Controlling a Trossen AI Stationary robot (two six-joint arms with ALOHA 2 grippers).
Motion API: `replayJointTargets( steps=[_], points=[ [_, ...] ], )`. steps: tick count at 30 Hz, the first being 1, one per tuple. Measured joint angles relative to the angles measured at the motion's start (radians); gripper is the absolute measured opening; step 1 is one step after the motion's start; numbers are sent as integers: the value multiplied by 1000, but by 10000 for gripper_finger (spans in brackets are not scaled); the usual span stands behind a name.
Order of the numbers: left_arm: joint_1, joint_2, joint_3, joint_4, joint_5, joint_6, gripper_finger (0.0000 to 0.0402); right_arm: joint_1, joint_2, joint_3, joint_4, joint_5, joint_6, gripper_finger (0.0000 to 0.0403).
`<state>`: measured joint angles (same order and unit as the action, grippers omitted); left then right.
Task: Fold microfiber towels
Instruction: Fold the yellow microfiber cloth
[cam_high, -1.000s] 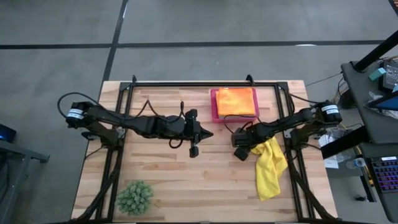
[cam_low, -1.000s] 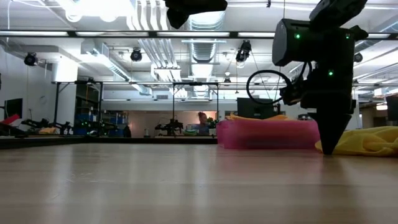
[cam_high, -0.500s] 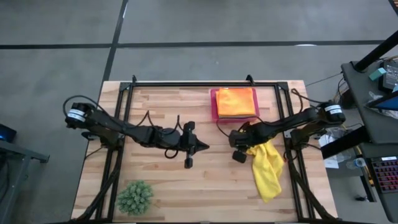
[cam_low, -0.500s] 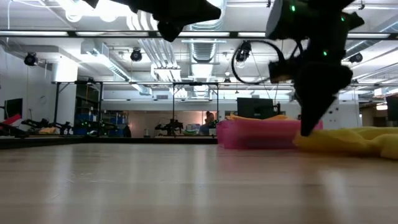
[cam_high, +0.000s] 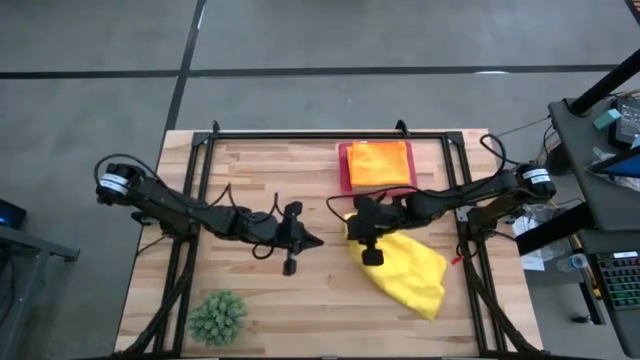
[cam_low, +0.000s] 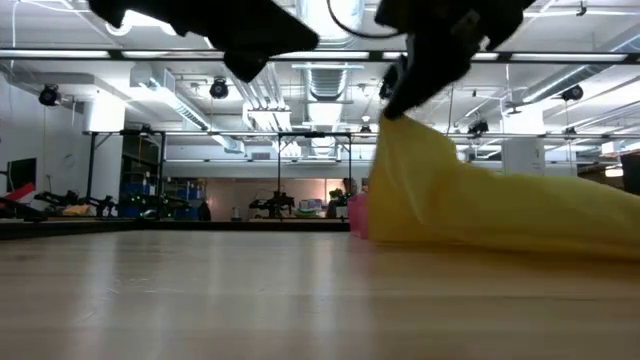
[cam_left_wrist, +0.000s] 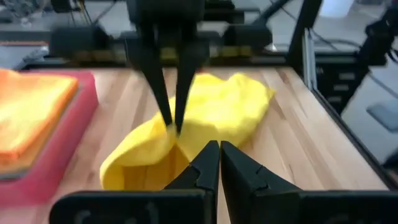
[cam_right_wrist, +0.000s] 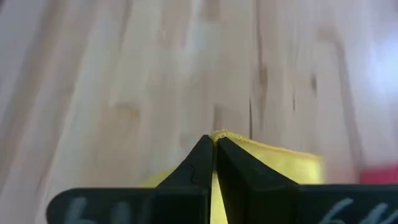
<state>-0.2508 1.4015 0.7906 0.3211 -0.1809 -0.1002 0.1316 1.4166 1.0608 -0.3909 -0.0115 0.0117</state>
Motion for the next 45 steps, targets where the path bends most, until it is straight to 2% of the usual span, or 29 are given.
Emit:
replayJointTargets(
  steps=[5,12,18,21,25,27,31,33,36,39,45],
  points=[
    [-33,-74,-69,12,0,-2,1,-2,0,10,130,-21,-96,9],
    [-54,-152,-158,31,1,-59,1,-30,3,4,340,-171,-147,9],
    [-54,-160,-213,147,1,-78,4,-44,13,4,452,-207,-163,9],
    [-53,-160,-229,176,-12,-101,22,-48,14,4,470,-208,-167,9],
    [-52,-158,-233,167,-48,-106,74,-56,14,4,482,-206,-157,9],
    [-53,-140,-233,168,-114,-104,107,-57,14,4,481,-206,-154,9],
    [-52,-97,-234,167,-372,-61,174,-56,14,4,483,-206,-150,9],
    [-52,-69,-235,156,-446,-13,199,-57,14,4,481,-206,-142,9],
    [-47,-8,-234,169,-431,54,218,-56,14,4,482,-206,-141,9],
    [-41,64,-234,198,-384,53,220,-56,14,4,481,-198,-141,9],
    [-39,166,-226,255,-382,29,178,-57,14,4,479,-198,-141,9]
  ],
)
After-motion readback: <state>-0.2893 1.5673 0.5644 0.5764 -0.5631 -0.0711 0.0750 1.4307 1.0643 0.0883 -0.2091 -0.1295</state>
